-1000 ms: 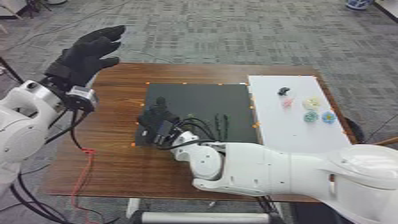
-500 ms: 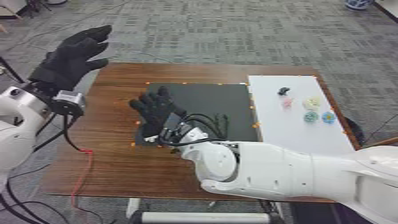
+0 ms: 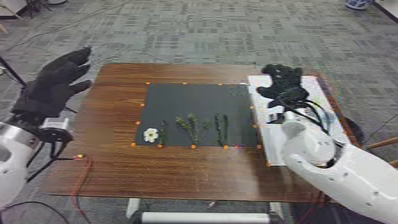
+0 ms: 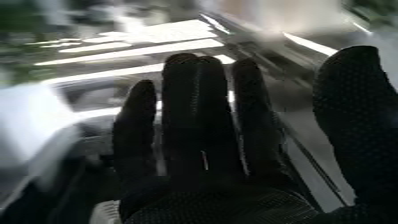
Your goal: Arrange flowers
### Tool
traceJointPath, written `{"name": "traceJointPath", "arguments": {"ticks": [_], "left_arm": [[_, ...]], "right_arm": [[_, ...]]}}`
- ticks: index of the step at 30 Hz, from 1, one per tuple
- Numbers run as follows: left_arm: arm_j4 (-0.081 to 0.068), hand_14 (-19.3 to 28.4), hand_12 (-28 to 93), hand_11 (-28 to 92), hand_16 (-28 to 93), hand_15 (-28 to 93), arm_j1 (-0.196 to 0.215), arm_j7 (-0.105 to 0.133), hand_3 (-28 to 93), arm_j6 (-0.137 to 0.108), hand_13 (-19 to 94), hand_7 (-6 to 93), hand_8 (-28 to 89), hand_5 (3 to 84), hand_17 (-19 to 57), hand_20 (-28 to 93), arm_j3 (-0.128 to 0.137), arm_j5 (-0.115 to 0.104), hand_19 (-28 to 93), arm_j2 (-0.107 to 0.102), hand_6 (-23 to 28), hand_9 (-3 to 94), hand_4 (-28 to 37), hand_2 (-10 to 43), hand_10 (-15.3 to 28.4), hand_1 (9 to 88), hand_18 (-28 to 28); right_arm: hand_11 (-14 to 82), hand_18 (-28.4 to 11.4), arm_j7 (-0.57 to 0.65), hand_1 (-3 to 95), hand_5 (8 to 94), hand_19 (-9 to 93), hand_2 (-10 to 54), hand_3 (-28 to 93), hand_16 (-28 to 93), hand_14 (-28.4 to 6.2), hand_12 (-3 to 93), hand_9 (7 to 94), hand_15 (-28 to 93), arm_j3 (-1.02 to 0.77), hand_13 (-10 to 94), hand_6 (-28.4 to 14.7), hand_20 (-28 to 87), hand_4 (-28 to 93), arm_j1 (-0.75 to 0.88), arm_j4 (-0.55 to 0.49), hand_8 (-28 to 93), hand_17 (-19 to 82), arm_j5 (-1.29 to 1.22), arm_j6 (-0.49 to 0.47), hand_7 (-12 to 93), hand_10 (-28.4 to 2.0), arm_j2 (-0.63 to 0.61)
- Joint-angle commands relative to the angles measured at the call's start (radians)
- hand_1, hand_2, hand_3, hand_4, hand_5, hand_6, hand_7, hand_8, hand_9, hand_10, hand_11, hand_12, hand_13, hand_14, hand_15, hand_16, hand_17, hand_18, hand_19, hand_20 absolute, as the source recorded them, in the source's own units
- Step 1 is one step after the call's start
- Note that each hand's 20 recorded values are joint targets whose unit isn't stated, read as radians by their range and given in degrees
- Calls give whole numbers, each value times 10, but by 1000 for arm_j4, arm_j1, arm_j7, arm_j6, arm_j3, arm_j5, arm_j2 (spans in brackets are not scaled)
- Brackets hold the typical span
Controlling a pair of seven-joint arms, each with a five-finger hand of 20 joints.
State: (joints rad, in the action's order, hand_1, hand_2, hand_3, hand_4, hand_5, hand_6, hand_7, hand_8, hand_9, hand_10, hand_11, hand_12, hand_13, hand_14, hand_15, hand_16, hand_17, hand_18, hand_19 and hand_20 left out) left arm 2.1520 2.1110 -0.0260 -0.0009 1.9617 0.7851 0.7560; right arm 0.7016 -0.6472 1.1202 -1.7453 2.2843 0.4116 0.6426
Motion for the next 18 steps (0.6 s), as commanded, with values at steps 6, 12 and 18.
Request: {"name": "traceJointPath", "arguments": {"ticks": [6, 12, 18], "left_arm": [[25, 101, 196, 86, -11, 251, 100, 15, 685, -38, 4, 176, -93, 183, -180, 83, 47, -14, 342, 52, 15, 102, -283, -62, 70, 232, 188], [29, 99, 193, 88, -13, 253, 109, 10, 685, -39, 5, 178, -94, 183, -180, 82, 61, -15, 343, 55, 14, 102, -283, -61, 70, 231, 186], [28, 98, 192, 89, -14, 253, 97, 6, 685, -42, 5, 178, -94, 182, -180, 82, 60, -14, 343, 51, 14, 101, -283, -61, 70, 231, 186]], "right_arm": [[324, -185, 49, 268, 427, 722, -95, 904, 221, -91, 236, 428, 706, -338, 382, 10, 518, -283, 447, 22, -197, 136, 29, -19, 388, -89, -199], [324, -186, 4, 271, 429, 719, -95, 904, 223, -87, 237, 436, 701, -284, 390, 12, 517, -283, 393, 56, -199, 137, 21, -20, 390, -90, -180], [323, -186, -21, 272, 415, 718, -95, 908, 228, -81, 237, 422, 703, -223, 397, 10, 515, -283, 324, 96, -200, 139, 25, -29, 393, -87, -160]]}}
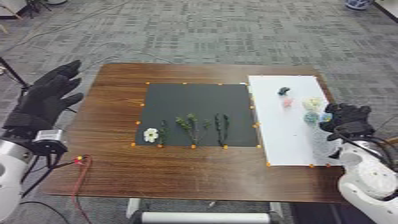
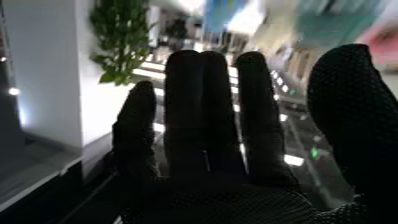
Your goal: Arrange flowers
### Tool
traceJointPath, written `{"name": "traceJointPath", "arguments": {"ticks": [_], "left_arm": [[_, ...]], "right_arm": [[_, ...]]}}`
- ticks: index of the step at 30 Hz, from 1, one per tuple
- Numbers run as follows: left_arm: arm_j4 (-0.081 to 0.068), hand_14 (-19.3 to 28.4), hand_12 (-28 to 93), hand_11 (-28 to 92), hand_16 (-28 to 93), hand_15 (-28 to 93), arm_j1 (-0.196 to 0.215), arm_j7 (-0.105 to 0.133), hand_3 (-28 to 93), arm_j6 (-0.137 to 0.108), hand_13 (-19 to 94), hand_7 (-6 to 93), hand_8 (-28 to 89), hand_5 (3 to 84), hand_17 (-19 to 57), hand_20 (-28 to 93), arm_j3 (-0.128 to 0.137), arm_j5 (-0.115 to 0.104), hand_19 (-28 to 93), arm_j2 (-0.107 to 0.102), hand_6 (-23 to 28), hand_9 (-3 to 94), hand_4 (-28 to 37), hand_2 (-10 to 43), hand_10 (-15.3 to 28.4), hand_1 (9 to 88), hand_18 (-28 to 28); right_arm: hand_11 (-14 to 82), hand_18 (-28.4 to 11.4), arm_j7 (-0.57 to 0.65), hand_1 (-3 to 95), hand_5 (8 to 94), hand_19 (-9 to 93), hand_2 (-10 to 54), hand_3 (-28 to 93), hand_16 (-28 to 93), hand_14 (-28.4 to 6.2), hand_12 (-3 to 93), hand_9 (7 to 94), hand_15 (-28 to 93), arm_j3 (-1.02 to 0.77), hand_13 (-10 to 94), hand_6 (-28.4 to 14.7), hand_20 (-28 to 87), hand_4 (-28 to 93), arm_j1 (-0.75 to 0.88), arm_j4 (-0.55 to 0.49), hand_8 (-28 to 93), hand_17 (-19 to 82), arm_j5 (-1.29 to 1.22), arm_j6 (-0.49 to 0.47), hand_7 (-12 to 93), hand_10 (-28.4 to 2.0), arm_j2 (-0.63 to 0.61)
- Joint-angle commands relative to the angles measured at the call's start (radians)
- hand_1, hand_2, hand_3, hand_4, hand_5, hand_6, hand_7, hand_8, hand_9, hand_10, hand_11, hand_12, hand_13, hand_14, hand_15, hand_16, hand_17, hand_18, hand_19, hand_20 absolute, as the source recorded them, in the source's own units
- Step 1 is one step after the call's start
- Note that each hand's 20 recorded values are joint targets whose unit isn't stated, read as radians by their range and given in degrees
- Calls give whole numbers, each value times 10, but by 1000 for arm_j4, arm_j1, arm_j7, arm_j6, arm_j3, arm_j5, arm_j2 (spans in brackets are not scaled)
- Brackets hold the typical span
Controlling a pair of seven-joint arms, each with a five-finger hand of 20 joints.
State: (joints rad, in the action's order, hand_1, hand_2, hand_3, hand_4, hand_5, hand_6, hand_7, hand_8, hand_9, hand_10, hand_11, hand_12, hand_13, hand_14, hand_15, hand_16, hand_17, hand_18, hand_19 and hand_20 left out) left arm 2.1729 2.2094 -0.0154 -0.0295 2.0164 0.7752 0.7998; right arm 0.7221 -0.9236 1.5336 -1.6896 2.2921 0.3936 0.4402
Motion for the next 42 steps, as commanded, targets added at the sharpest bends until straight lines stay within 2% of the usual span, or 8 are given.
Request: {"name": "traceJointPath", "arguments": {"ticks": [1, 15, 22, 25, 26, 28, 34, 42], "left_arm": [[7, 98, 192, 89, -14, 253, 0, -7, 685, -13, 5, 178, -94, 182, -180, 82, 7, -4, 343, 7, 15, 101, -283, -61, 70, 231, 186], [13, 93, 190, 89, -12, 247, 18, 3, 686, -15, 5, 178, -94, 182, -181, 82, 28, -5, 339, 2, 14, 100, -283, -60, 70, 231, 184], [13, 93, 190, 88, -11, 247, 25, 5, 687, -11, 5, 178, -94, 182, -180, 83, 36, -6, 340, -5, 14, 100, -283, -61, 70, 231, 183], [12, 93, 190, 87, -10, 248, 24, 4, 687, -9, 5, 178, -94, 182, -180, 83, 34, -6, 339, -8, 14, 101, -283, -62, 70, 231, 183], [11, 93, 190, 87, -10, 248, 22, 4, 687, -7, 5, 178, -94, 182, -180, 83, 32, -7, 339, -9, 14, 101, -283, -62, 70, 231, 183], [11, 93, 190, 88, -10, 248, 21, 3, 687, -3, 5, 178, -94, 183, -181, 83, 34, -6, 338, -13, 14, 101, -283, -61, 70, 231, 183], [3, 93, 190, 89, -11, 248, 1, 0, 686, 3, 6, 179, -95, 183, -181, 84, 45, -7, 338, -37, 14, 101, -283, -60, 70, 231, 183], [-11, 93, 189, 89, -12, 248, -28, -18, 686, 9, 6, 179, -94, 184, -180, 84, 51, -18, 337, -71, 14, 102, -283, -60, 71, 231, 183]], "right_arm": [[324, -186, -39, 273, 411, 718, -95, 909, 229, -81, 238, 420, 704, 60, 397, 10, 515, -283, -98, 44, -200, 139, 21, -17, 394, -87, 44], [342, -185, -107, 274, 411, 717, -95, 914, 236, -81, 244, 423, 717, 107, 404, 12, 513, -283, -170, 51, -200, 138, -13, -116, 401, -87, 30], [377, -182, -187, 297, 473, 706, -95, 907, 245, -67, 252, 517, 713, 136, 463, 45, 512, -283, -199, 57, -211, 139, -21, -170, 420, -71, 22], [409, -180, -202, 325, 525, 704, -95, 896, 268, -56, 278, 581, 708, 197, 505, 59, 514, -283, -237, 77, -199, 147, -14, -93, 440, -68, 22], [315, -176, -207, 377, 555, 706, -95, 845, 337, -47, 407, 660, 684, 199, 540, 64, 516, -283, -236, 77, -105, 162, -7, -80, 501, -47, 21], [246, -172, -201, 440, 630, 710, -95, 825, 434, -25, 510, 760, 634, 216, 611, 75, 519, -283, -244, 76, -47, 188, 3, -26, 537, -30, 21], [244, -171, -231, 477, 726, 727, -95, 850, 480, -12, 543, 833, 631, 274, 672, 66, 525, -282, -329, 42, -51, 227, -17, 80, 517, -18, 23], [201, -173, -297, 451, 755, 728, -95, 898, 497, -7, 542, 857, 606, 609, 697, 62, 524, -274, -701, 27, -58, 239, -69, 183, 466, -17, 192]]}}
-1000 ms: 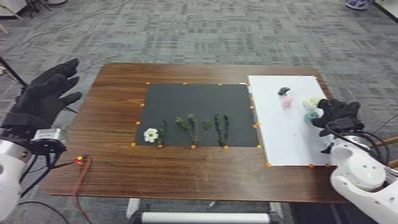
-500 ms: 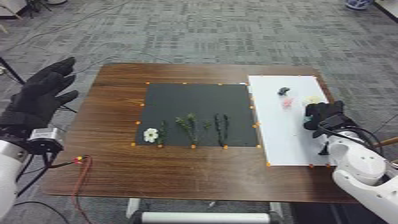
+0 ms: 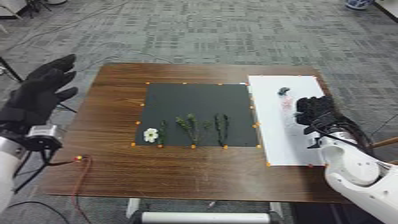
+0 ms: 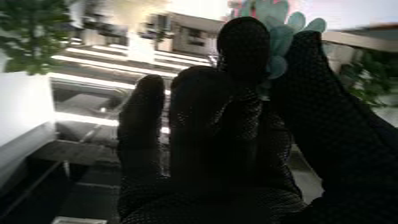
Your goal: Arrange flowers
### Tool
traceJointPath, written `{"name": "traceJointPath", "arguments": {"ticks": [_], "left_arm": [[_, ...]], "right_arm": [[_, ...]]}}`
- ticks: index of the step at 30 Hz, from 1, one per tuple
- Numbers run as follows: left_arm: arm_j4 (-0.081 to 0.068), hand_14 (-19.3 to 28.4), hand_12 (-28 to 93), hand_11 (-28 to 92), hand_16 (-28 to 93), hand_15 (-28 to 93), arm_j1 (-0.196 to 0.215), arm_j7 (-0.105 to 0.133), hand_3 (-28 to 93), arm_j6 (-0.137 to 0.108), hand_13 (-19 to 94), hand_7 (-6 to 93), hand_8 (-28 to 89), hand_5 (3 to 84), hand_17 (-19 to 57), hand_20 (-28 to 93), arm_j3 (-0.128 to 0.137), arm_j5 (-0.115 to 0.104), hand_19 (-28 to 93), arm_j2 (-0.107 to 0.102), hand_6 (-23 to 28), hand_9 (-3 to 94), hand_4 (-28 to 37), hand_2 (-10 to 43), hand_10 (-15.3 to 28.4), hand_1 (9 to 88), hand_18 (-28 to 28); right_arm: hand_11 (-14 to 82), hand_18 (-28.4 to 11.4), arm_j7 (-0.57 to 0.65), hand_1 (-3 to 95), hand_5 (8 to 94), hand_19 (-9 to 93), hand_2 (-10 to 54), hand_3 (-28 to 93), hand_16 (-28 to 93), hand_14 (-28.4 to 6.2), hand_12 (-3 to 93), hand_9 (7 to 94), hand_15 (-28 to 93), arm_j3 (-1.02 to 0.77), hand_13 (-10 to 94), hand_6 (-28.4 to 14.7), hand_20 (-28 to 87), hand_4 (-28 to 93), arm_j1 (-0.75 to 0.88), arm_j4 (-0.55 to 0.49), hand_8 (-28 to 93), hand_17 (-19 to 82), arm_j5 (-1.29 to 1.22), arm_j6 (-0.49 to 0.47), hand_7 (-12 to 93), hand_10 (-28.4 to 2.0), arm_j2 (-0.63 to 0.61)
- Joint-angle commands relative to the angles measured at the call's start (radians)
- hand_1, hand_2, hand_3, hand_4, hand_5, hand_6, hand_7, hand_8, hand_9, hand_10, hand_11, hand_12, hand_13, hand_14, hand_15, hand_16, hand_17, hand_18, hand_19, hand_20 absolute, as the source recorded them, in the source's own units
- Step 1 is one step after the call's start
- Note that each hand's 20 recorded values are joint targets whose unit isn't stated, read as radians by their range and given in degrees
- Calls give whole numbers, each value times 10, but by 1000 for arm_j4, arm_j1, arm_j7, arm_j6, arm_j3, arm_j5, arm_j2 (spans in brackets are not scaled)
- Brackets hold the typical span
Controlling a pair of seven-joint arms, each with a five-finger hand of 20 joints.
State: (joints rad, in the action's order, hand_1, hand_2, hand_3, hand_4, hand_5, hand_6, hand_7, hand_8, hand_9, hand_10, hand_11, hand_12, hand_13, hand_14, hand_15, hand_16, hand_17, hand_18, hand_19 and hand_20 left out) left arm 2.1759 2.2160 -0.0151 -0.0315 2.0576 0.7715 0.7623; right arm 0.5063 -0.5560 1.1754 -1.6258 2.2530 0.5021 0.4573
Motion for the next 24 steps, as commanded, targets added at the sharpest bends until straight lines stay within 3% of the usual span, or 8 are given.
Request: {"name": "traceJointPath", "arguments": {"ticks": [1, 7, 10, 12, 14, 18, 21, 24], "left_arm": [[-16, 93, 189, 89, -12, 248, -41, -22, 685, 11, 6, 178, -94, 184, -180, 84, 7, -17, 337, -39, 14, 102, -283, -60, 71, 231, 183], [-47, 94, 188, 89, -13, 248, -122, -35, 684, 26, 6, 176, -94, 185, -180, 84, -37, -38, 336, -84, 15, 102, -283, -59, 71, 231, 183], [-67, 94, 187, 88, -12, 247, -184, -58, 685, 32, 6, 175, -93, 185, -181, 85, -85, -51, 338, -108, 15, 103, -283, -60, 71, 230, 184], [-85, 94, 187, 88, -12, 246, -243, -69, 686, 54, 6, 175, -93, 185, -181, 84, -124, -48, 338, -127, 16, 103, -283, -60, 71, 229, 184], [-89, 94, 186, 87, -12, 246, -273, -74, 685, 64, 6, 174, -93, 185, -181, 84, -138, -52, 338, -141, 15, 103, -283, -60, 71, 230, 184], [-115, 94, 187, 87, -12, 246, -374, -63, 686, 74, 5, 175, -92, 185, -181, 84, -216, -55, 339, -160, 16, 102, -283, -60, 72, 230, 183], [-119, 94, 187, 87, -12, 245, -402, -58, 685, 74, 5, 173, -92, 185, -181, 84, -237, -54, 339, -165, 16, 102, -283, -59, 72, 230, 184], [-115, 94, 188, 86, -11, 244, -402, -52, 682, 74, 5, 172, -91, 186, -181, 83, -238, -52, 338, -165, 16, 103, -283, -57, 72, 231, 184]], "right_arm": [[199, -174, -92, 449, 754, 728, -95, 898, 499, -7, 546, 857, 605, 274, 697, 61, 525, -268, -381, -27, -51, 239, -33, 70, 465, -17, 214], [198, -174, -102, 437, 757, 725, -95, 906, 514, -7, 557, 852, 599, 463, 690, 52, 525, -227, -563, 33, -49, 235, -50, 88, 459, -25, 414], [198, -174, -40, 434, 763, 725, -95, 903, 514, -7, 553, 853, 598, 547, 689, 51, 525, -206, -616, 49, -57, 234, -44, 69, 456, -27, 487], [197, -175, 9, 439, 767, 725, -95, 897, 514, -7, 548, 855, 597, 599, 690, 53, 526, -208, -658, 63, -63, 234, -32, 37, 452, -27, 526], [195, -176, 10, 447, 770, 726, -95, 896, 511, -9, 542, 857, 598, 613, 691, 55, 527, -227, -661, 91, -70, 234, -42, 18, 446, -28, 568], [191, -176, 54, 458, 783, 727, -95, 891, 508, -15, 535, 860, 599, 708, 691, 58, 527, -255, -714, 150, -80, 234, -47, 41, 418, -31, 628], [183, -177, 51, 462, 790, 728, -95, 887, 505, -19, 527, 862, 599, 725, 690, 60, 527, -265, -722, 189, -80, 235, -59, 38, 404, -33, 669], [177, -177, 12, 463, 793, 729, -95, 888, 504, -19, 523, 863, 600, 716, 688, 61, 527, -268, -716, 243, -75, 235, -58, 27, 394, -35, 709]]}}
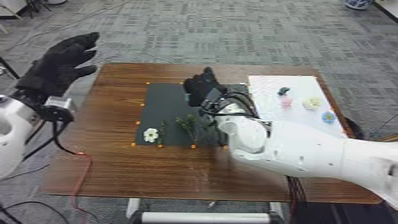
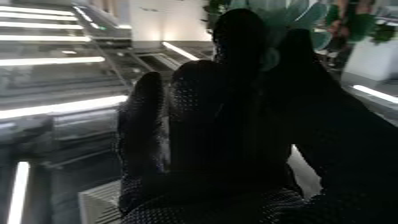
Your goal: Arrange flowers
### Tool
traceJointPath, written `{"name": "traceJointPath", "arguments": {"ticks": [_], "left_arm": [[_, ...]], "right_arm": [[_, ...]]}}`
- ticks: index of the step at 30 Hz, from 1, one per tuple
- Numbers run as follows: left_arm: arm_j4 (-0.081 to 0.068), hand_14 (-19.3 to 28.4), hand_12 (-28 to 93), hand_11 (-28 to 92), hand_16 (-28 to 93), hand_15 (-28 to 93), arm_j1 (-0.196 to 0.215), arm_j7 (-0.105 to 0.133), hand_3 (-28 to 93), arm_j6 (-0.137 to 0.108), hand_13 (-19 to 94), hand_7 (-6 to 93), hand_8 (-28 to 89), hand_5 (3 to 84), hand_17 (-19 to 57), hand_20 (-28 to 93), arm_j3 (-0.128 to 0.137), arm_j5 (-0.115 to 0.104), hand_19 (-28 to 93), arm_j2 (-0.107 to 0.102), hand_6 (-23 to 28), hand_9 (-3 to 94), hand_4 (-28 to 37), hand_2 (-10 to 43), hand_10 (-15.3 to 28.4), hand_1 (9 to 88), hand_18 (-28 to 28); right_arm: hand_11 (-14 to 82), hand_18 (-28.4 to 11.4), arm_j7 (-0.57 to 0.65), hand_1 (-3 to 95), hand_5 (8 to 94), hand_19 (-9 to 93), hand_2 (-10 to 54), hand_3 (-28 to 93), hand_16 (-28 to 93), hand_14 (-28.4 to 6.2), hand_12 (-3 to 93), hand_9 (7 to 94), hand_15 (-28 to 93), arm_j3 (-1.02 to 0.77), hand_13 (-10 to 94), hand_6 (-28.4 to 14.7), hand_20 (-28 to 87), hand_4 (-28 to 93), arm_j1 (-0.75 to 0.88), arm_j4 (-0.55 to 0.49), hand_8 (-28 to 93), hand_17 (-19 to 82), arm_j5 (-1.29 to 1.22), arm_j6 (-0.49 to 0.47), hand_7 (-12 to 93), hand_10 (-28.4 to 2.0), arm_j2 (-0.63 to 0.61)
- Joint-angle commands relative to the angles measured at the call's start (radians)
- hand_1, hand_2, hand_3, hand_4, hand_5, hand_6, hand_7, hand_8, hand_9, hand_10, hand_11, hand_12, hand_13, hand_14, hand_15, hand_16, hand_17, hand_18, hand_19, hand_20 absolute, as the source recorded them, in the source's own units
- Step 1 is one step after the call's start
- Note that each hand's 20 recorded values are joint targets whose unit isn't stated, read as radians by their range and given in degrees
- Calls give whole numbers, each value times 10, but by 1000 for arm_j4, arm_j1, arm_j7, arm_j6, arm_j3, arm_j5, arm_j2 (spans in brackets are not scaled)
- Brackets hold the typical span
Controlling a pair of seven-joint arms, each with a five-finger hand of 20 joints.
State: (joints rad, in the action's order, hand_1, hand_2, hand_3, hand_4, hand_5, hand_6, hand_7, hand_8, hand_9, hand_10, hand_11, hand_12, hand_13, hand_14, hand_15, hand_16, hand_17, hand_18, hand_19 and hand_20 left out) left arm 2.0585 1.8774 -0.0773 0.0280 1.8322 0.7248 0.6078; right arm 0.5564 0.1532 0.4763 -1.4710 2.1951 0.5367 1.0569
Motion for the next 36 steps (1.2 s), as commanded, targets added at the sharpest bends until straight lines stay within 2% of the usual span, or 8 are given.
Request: {"name": "traceJointPath", "arguments": {"ticks": [1, 3, 6, 10, 23, 28, 31, 36], "left_arm": [[4, 94, 188, 86, -11, 243, -62, 13, 682, 11, 5, 172, -91, 186, -181, 83, -14, -5, 338, -11, 16, 102, -283, -57, 72, 231, 184], [2, 94, 188, 86, -10, 243, -69, 14, 683, 14, 5, 170, -91, 186, -181, 83, -23, -4, 338, -9, 16, 103, -283, -58, 72, 231, 184], [-9, 94, 189, 86, -10, 243, -98, 9, 684, 21, 5, 169, -90, 186, -182, 83, -55, -6, 337, -10, 16, 102, -283, -58, 72, 230, 183], [-14, 92, 190, 86, -9, 240, -119, 10, 682, 27, 5, 168, -89, 187, -182, 84, -77, -4, 337, -10, 17, 103, -283, -58, 71, 231, 183], [-24, 92, 190, 86, -6, 239, -166, 11, 684, 34, 5, 169, -89, 187, -182, 85, -127, -3, 337, -16, 17, 102, -283, -58, 71, 230, 182], [-37, 92, 190, 85, -6, 240, -209, 13, 684, 37, 5, 170, -89, 187, -182, 84, -171, -6, 336, -26, 17, 103, -283, -59, 71, 230, 182], [-46, 91, 190, 85, -6, 240, -237, 6, 684, 44, 5, 170, -89, 187, -182, 85, -197, -8, 336, -30, 17, 103, -283, -58, 71, 230, 182], [-54, 91, 191, 86, -6, 239, -259, 3, 684, 43, 5, 168, -89, 187, -183, 85, -216, -9, 337, -31, 17, 102, -283, -58, 71, 230, 182]], "right_arm": [[176, -177, -37, 463, 793, 729, -95, 888, 504, -19, 522, 862, 599, 18, 688, 62, 527, -268, -22, 99, -74, 235, -3, -3, 393, -35, 122], [174, -177, -15, 464, 793, 730, -95, 886, 505, -22, 522, 862, 599, 55, 684, 63, 527, -270, -37, 112, -73, 234, -9, 6, 389, -36, 144], [171, -178, 16, 465, 793, 730, -95, 884, 506, -27, 521, 861, 599, 100, 679, 64, 527, -272, -52, 131, -72, 234, -10, 3, 383, -39, 169], [169, -178, 31, 465, 794, 731, -95, 885, 505, -30, 521, 858, 603, 138, 675, 65, 527, -275, -64, 147, -71, 234, -23, 12, 379, -42, 191], [165, -179, 98, 466, 796, 736, -95, 883, 501, -33, 516, 853, 611, 213, 667, 68, 529, -282, -103, 232, -69, 232, -47, 46, 372, -45, 300], [162, -179, 102, 467, 797, 738, -95, 878, 499, -35, 511, 854, 614, 218, 666, 70, 529, -282, -102, 255, -70, 232, -61, 36, 369, -46, 347], [159, -179, 104, 468, 797, 739, -95, 877, 497, -35, 506, 855, 615, 215, 664, 71, 529, -282, -99, 257, -71, 232, -61, 33, 367, -45, 364], [154, -180, 95, 468, 800, 741, -95, 873, 497, -37, 500, 857, 619, 206, 661, 75, 530, -282, -99, 247, -71, 230, -50, 24, 363, -45, 371]]}}
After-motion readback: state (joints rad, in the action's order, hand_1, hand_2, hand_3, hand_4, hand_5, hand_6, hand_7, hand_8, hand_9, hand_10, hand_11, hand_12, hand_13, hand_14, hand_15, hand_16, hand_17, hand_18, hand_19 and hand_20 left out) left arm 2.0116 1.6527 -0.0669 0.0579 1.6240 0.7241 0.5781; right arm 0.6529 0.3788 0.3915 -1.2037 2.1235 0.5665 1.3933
